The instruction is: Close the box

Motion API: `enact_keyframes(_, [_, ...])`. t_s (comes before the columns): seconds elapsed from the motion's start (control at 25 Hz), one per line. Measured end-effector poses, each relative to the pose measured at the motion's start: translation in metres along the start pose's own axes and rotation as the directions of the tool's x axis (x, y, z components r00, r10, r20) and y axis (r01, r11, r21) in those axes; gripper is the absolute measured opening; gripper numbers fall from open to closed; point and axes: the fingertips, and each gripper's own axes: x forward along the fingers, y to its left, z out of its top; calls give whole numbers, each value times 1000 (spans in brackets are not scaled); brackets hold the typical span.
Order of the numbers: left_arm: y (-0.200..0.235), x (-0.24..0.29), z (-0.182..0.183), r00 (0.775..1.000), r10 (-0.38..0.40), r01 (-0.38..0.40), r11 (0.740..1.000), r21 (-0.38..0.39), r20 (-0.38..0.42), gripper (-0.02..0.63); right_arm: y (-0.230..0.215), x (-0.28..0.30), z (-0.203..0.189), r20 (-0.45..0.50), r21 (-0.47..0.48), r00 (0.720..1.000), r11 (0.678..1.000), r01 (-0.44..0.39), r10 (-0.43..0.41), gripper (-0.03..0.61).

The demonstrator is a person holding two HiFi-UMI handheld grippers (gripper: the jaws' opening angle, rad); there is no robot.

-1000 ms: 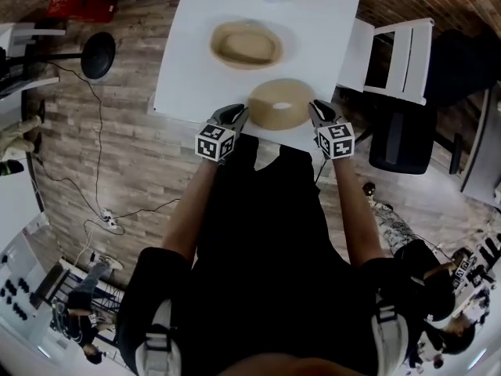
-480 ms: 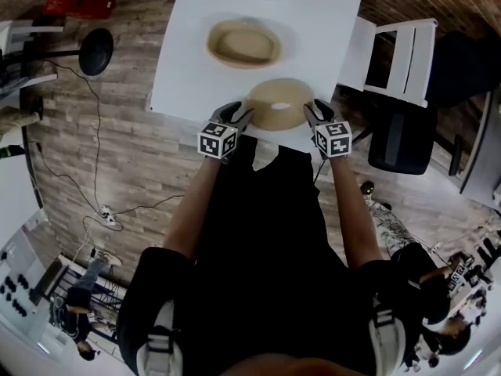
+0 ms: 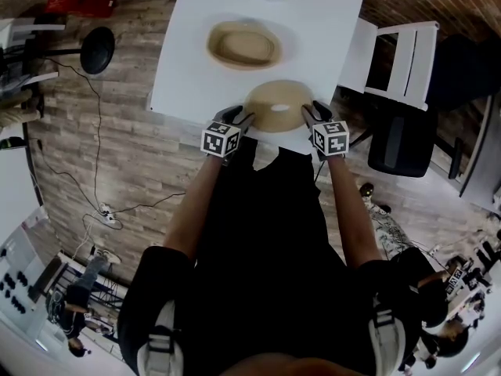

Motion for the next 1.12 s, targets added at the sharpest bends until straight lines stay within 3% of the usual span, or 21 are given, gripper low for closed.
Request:
enact_keyframes(0.52, [0,4,-4,999,-13,13,1000,12,-44,191,3,7,-4,-33,92,998,994,-54,57,158])
enact_keyframes(0.72, [6,2,-1,998,-34,33,999,-17,-56,171,8,7,-1,-28,128,999,992,-15,19,152])
enact_keyframes(1.12, [32,-20,9,998,-56,57,998,12,-28,138,41,3,1,38,190,997,980,62,-71,144])
